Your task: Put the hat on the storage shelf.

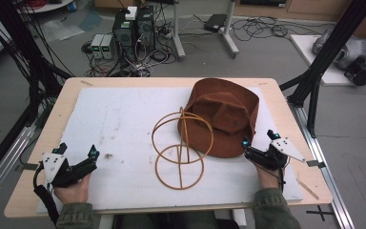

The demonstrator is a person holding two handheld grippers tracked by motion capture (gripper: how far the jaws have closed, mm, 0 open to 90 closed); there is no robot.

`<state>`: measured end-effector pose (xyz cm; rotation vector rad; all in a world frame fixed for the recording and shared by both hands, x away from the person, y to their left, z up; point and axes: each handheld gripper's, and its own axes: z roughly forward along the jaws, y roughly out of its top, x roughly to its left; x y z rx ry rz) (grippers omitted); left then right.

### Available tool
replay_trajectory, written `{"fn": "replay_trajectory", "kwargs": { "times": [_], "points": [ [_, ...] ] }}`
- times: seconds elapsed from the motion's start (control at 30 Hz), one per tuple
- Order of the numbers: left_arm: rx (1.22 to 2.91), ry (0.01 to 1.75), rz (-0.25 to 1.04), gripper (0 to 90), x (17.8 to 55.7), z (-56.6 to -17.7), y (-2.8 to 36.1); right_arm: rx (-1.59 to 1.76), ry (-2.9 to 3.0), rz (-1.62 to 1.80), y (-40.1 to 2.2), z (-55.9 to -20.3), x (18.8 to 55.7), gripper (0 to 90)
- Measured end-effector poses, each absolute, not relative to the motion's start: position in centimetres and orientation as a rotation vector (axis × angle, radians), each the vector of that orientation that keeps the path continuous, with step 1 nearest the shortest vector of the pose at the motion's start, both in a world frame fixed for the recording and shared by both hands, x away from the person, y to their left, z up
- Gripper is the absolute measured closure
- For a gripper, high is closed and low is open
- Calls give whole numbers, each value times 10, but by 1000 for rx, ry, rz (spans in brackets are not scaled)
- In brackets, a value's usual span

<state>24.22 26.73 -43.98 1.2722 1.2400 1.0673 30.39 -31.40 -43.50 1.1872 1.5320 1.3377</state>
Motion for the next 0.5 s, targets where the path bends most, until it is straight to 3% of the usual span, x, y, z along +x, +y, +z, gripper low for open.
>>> {"fn": "replay_trajectory", "kwargs": {
  "times": [0.5],
  "points": [
    [1262,1237,1073,36,242,-439,268,1181,1528,1331,-315,-435,304,44]
  ]
}}
